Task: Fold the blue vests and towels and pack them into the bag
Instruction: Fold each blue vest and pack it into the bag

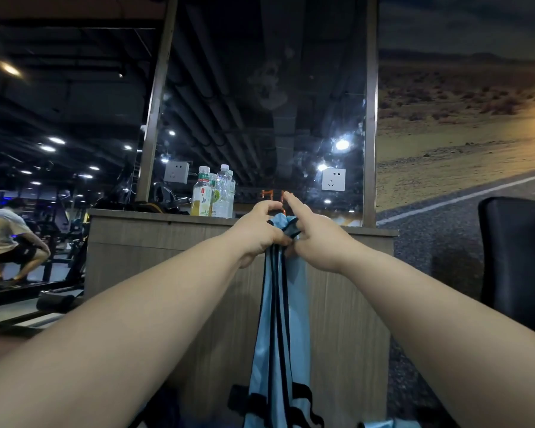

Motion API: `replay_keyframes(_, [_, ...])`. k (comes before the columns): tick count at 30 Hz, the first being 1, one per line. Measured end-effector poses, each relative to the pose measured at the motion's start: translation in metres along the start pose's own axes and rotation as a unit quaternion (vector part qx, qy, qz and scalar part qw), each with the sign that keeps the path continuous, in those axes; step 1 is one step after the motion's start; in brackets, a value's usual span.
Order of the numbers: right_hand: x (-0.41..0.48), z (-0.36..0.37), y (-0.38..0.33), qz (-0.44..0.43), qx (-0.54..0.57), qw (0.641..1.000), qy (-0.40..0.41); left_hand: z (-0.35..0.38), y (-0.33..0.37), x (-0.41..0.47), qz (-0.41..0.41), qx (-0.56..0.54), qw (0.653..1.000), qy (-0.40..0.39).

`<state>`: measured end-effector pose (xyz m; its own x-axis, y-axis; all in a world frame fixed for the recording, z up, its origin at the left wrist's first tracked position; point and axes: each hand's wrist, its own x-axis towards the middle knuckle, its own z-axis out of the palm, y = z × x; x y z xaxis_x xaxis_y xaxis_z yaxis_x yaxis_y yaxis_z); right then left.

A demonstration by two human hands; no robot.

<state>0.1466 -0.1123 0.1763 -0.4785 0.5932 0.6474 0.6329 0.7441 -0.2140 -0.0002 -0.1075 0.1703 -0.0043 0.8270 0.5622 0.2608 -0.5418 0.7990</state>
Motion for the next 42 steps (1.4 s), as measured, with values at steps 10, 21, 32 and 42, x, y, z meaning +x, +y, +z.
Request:
replay_keyframes(10, [-0.005, 0.01, -0.005, -0.048, -0.286, 0.95, 0.115, -0.001, -0.004, 0.007, -0.009, 0.047, 0.998, 0.041])
replay_keyframes(21, [0.003, -0.004, 0.024, -0.037, 0.0, 0.994, 0.102, -0.018, 0.0, -0.006, -0.014, -0.115, 0.99, -0.077])
replay_keyframes(32, [0.003, -0.002, 0.018, -0.05, 0.078, 0.995, 0.041, -0.015, 0.003, -0.016, -0.059, -0.134, 0.981, -0.124])
replay_keyframes(42, [0.0, -0.004, 0.019, -0.061, 0.087, 0.993, 0.053, -0.021, 0.001, -0.016, -0.102, -0.181, 0.973, -0.105])
